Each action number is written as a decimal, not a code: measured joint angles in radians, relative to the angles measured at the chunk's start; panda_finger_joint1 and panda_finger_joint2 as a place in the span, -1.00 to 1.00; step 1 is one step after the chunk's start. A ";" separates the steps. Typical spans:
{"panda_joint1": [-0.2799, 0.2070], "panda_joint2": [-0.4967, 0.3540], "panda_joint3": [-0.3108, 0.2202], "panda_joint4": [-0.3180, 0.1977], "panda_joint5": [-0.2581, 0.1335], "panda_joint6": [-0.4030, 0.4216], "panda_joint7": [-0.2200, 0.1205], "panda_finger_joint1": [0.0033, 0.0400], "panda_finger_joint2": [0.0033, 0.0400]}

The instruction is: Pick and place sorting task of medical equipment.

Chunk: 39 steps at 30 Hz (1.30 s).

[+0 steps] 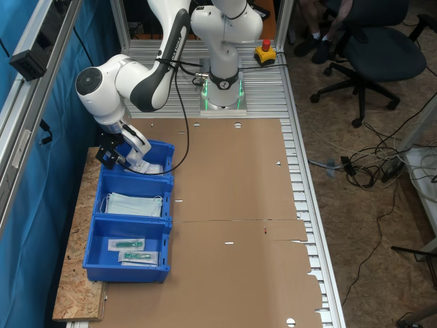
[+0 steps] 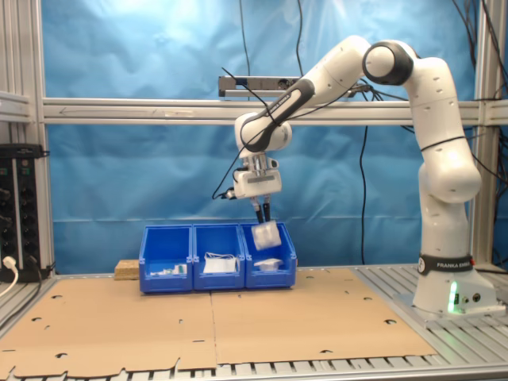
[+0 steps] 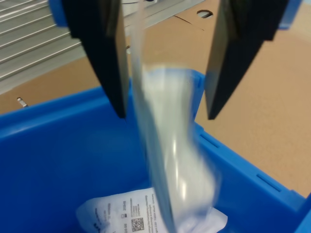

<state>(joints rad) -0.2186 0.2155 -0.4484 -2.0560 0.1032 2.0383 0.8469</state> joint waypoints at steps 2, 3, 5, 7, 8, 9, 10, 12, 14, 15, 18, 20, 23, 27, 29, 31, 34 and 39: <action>0.000 0.000 0.000 0.000 0.000 0.000 0.000 -0.62 -0.62; 0.001 0.000 0.000 0.000 0.000 0.000 0.000 -0.17 -0.17; 0.002 0.000 0.000 0.000 0.000 0.000 0.000 -0.17 -0.17; 0.004 0.000 0.001 0.000 0.000 0.000 0.000 -0.17 -0.17; 0.004 0.000 0.002 0.000 0.000 0.000 0.000 0.27 0.27; 0.004 0.000 0.003 0.000 0.001 0.000 0.000 0.27 0.27; 0.004 0.000 0.006 0.001 0.001 0.000 0.000 0.27 0.27; 0.003 0.000 0.014 0.004 0.001 0.000 0.000 0.27 0.27; 0.001 0.000 0.028 0.010 0.001 0.000 0.000 0.27 0.27; -0.001 -0.001 0.037 0.015 0.001 0.000 0.000 0.27 0.27; -0.010 -0.002 0.075 0.034 0.001 0.000 0.000 0.95 0.95; -0.020 -0.005 0.110 0.050 0.001 0.000 0.000 0.95 0.95; -0.056 -0.017 0.211 0.087 0.001 0.000 0.000 0.99 0.99; -0.095 -0.037 0.328 0.120 0.000 0.000 0.000 0.99 0.99; -0.115 -0.050 0.389 0.133 -0.004 0.000 0.000 0.99 0.99; -0.135 -0.063 0.450 0.142 -0.014 0.000 0.000 0.99 0.99; -0.163 -0.085 0.536 0.151 -0.039 0.000 0.000 0.99 0.99; -0.192 -0.130 0.668 0.162 -0.081 -0.004 0.000 1.00 1.00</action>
<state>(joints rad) -0.4109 0.0851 0.2193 -1.8942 0.0222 2.0348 0.8469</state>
